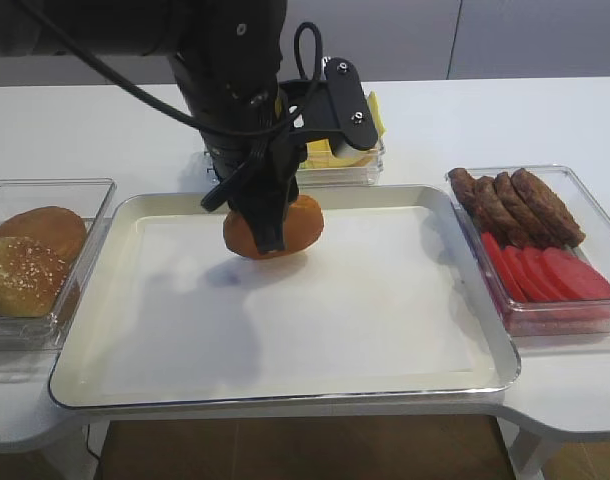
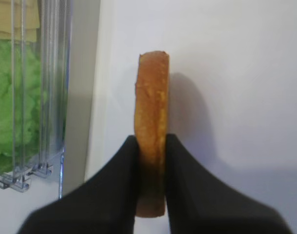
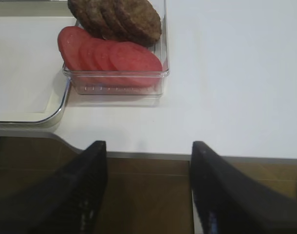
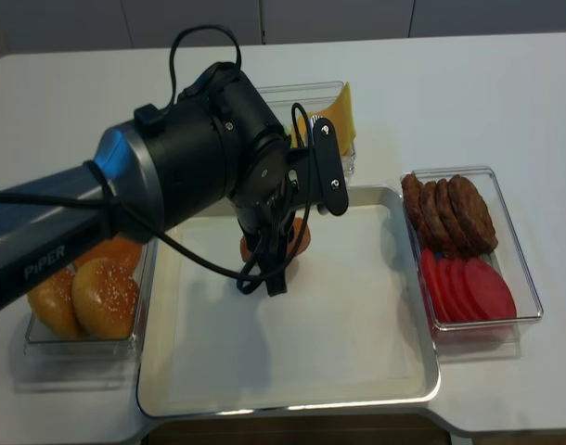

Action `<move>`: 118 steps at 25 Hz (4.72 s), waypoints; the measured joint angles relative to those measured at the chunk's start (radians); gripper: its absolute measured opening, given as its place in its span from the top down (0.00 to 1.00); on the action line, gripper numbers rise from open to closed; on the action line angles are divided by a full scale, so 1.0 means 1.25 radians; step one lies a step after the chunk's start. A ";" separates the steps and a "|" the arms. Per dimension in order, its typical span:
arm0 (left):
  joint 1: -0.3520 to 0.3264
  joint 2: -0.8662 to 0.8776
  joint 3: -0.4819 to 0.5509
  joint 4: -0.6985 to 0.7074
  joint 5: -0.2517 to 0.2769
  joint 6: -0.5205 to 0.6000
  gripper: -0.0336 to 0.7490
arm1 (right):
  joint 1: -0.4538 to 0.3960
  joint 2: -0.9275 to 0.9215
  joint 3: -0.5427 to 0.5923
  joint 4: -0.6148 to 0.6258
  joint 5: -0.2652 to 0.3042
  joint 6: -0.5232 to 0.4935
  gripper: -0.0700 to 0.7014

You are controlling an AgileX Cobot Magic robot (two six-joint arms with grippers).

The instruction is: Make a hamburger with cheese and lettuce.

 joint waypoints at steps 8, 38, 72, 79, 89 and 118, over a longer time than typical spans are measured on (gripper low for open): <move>0.000 0.000 0.000 -0.021 0.001 0.000 0.83 | 0.000 0.000 0.000 0.000 0.000 0.000 0.35; 0.000 0.000 -0.004 -0.110 0.061 0.021 0.57 | 0.000 0.000 0.000 0.000 0.000 -0.002 0.35; 0.096 -0.038 -0.080 -0.308 0.224 -0.501 0.51 | 0.000 0.000 0.000 0.000 0.000 0.005 0.35; 0.120 -0.160 -0.068 -0.280 0.228 -0.487 0.51 | 0.000 0.000 0.000 0.000 0.000 0.005 0.35; 0.120 -0.445 0.145 -0.245 0.237 -0.459 0.51 | 0.000 0.000 0.000 0.000 0.000 0.005 0.35; 0.123 -1.310 0.592 -0.238 0.261 -0.379 0.52 | 0.000 0.000 0.000 0.000 0.000 0.005 0.35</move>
